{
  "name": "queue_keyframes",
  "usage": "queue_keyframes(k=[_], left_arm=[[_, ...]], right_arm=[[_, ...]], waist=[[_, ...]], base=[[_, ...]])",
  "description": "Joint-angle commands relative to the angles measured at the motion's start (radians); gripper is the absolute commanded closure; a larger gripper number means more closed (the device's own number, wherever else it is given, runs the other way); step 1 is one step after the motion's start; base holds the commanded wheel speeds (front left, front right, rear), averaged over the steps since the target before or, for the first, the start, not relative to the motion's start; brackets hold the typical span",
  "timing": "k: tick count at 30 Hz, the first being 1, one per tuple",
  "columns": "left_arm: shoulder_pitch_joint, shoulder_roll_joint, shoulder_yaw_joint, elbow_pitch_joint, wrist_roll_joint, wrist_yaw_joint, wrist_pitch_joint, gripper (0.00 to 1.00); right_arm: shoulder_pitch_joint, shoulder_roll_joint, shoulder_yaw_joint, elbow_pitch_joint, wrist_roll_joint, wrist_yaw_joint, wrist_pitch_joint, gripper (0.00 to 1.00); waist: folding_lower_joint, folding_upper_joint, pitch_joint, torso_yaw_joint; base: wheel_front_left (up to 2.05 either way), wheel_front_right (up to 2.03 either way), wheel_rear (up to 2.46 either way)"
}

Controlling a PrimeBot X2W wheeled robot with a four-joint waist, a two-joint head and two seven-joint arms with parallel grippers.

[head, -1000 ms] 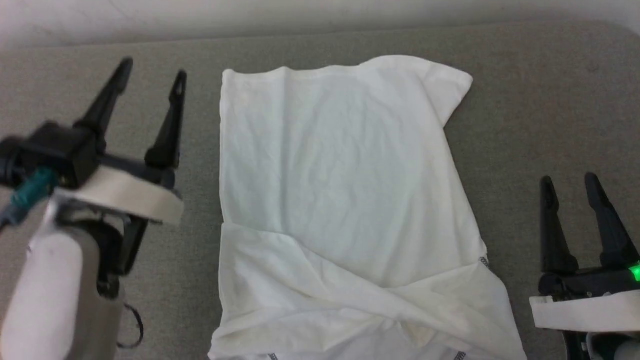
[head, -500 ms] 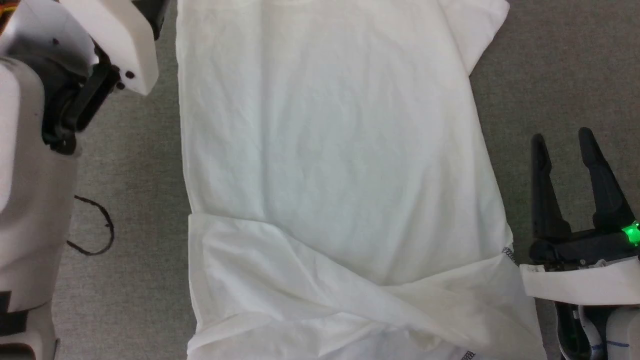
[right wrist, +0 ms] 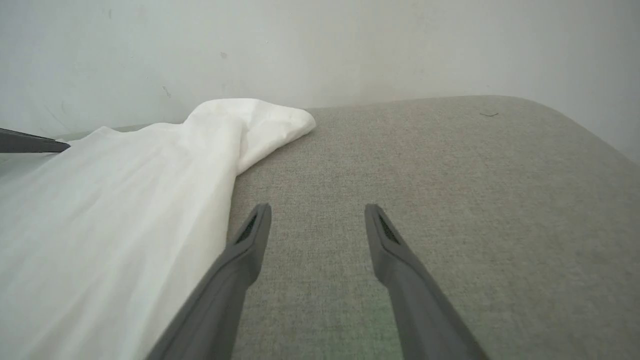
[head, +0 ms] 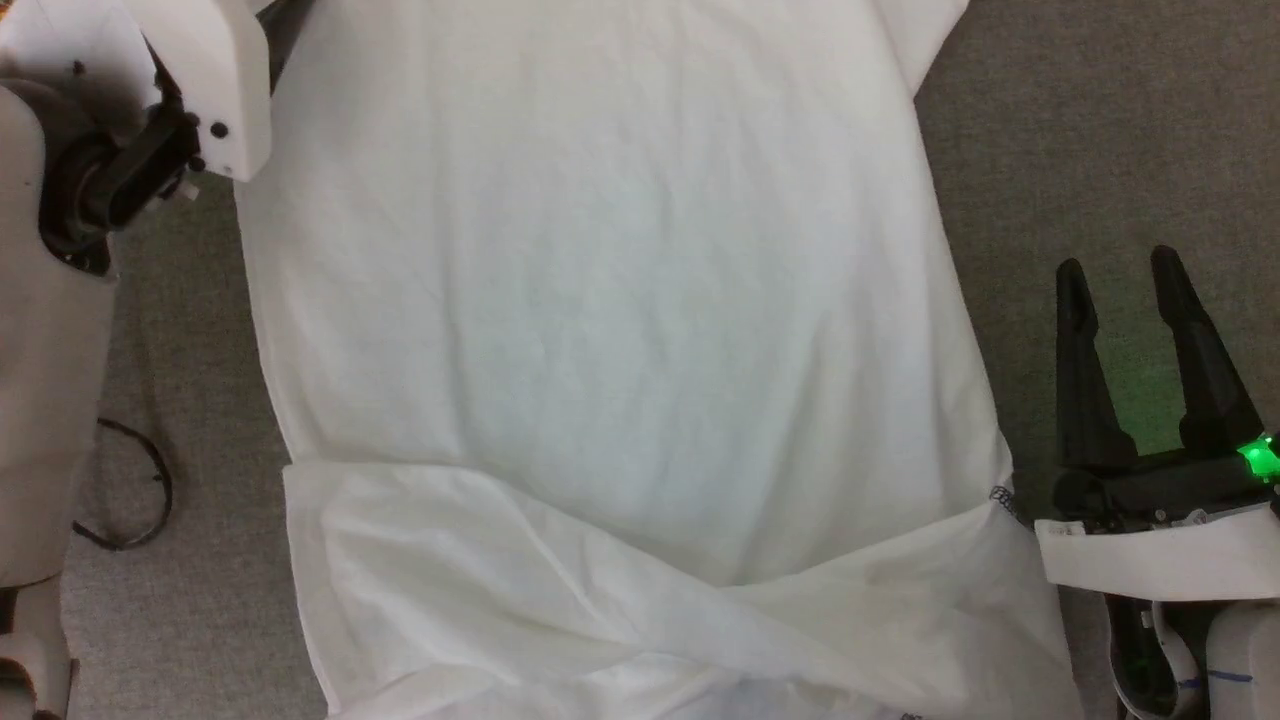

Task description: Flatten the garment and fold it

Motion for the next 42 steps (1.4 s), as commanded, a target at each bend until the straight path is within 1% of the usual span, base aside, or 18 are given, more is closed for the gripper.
queue_keyframes(k=[1, 2, 8, 13, 16, 18, 20, 21, 24, 26, 29, 30, 33, 35, 37, 42], left_arm=[[-0.003, 0.008, -0.003, 0.013, -0.008, 0.006, 0.015, 0.06], [0.001, 0.007, -0.002, 0.016, -0.014, 0.007, 0.017, 1.00], [0.025, 0.016, -0.002, 0.017, -0.027, 0.003, -0.011, 1.00], [0.053, 0.003, 0.010, 0.015, -0.053, 0.000, -0.075, 1.00], [0.062, 0.002, 0.017, 0.012, -0.048, -0.001, -0.128, 1.00], [0.065, -0.004, 0.020, 0.013, -0.048, 0.001, -0.155, 1.00], [0.065, -0.010, 0.018, 0.015, -0.048, 0.000, -0.172, 1.00], [0.064, -0.014, 0.017, 0.016, -0.048, 0.000, -0.179, 1.00], [0.055, -0.027, 0.011, 0.015, -0.050, 0.000, -0.192, 1.00], [0.048, -0.040, 0.005, 0.014, -0.051, 0.000, -0.199, 1.00], [0.037, -0.059, -0.003, 0.019, -0.054, 0.000, -0.210, 1.00], [0.032, -0.065, -0.008, 0.020, -0.054, 0.000, -0.213, 1.00], [0.017, -0.083, -0.020, 0.027, -0.053, -0.001, -0.223, 1.00], [0.007, -0.094, -0.029, 0.032, -0.052, -0.002, -0.227, 1.00], [-0.004, -0.103, -0.037, 0.037, -0.052, -0.003, -0.232, 1.00], [-0.023, -0.115, -0.054, 0.054, -0.057, -0.006, -0.242, 1.00]], right_arm=[[-0.017, 0.003, 0.000, 0.003, 0.006, -0.001, -0.007, 0.00], [-0.018, 0.003, 0.000, 0.003, 0.006, -0.001, -0.007, 0.00], [-0.031, 0.003, -0.004, -0.009, -0.007, -0.001, 0.005, 0.00], [-0.095, 0.002, 0.003, -0.079, -0.033, -0.001, 0.055, 0.00], [-0.182, -0.032, 0.028, -0.147, -0.043, -0.001, 0.123, 0.00], [-0.264, -0.075, 0.054, -0.183, -0.032, -0.001, 0.182, 0.00], [-0.362, -0.115, 0.082, -0.197, -0.011, -0.001, 0.250, 0.00], [-0.411, -0.117, 0.087, -0.189, 0.012, -0.001, 0.290, 0.00], [-0.552, -0.111, 0.081, -0.106, 0.090, -0.001, 0.444, 0.00], [-0.637, -0.146, 0.103, -0.027, 0.093, -0.001, 0.552, 0.00], [-0.727, -0.096, 0.052, 0.131, 0.125, -0.001, 0.692, 0.00], [-0.752, -0.087, 0.028, 0.178, 0.115, -0.001, 0.739, 0.00], [-0.805, -0.076, -0.042, 0.297, 0.023, -0.001, 0.875, 0.00], [-0.831, -0.055, -0.094, 0.342, -0.026, -0.001, 0.938, 0.00], [-0.842, -0.041, -0.119, 0.369, -0.068, -0.001, 0.989, 0.00], [-0.846, -0.009, -0.167, 0.397, -0.090, -0.001, 1.038, 0.00]], waist=[[0.0000, 0.0000, 0.010, -0.010], [0.0000, 0.0000, 0.011, -0.011], [0.0000, 0.0000, -0.005, -0.001], [0.0000, 0.0000, -0.043, 0.013], [0.0000, 0.0000, -0.064, 0.019], [0.0000, 0.0000, -0.073, 0.026], [0.0000, 0.0000, -0.075, 0.035], [0.0000, 0.0000, -0.075, 0.039], [0.0000, 0.0000, -0.064, 0.058], [0.0000, 0.0000, -0.053, 0.073], [0.0000, 0.0000, -0.038, 0.091], [0.0000, 0.0000, -0.033, 0.099], [0.0000, 0.0000, -0.018, 0.120], [0.0000, 0.0000, -0.008, 0.134], [0.0000, 0.0000, 0.002, 0.145], [0.0000, 0.0000, 0.017, 0.162]], base=[[0.00, 0.00, 0.00], [0.00, 0.00, 0.00], [0.00, 0.00, 0.00], [0.00, 0.00, 0.00], [0.00, 0.00, 0.00], [0.00, 0.00, 0.00], [0.00, 0.00, 0.00], [0.00, 0.00, 0.00], [0.00, 0.00, 0.00], [0.00, 0.00, 0.00], [0.00, 0.00, 0.00], [0.00, 0.00, 0.00], [0.00, 0.00, 0.00], [0.00, 0.00, 0.00], [0.00, 0.00, 0.00], [0.00, 0.00, 0.00]])
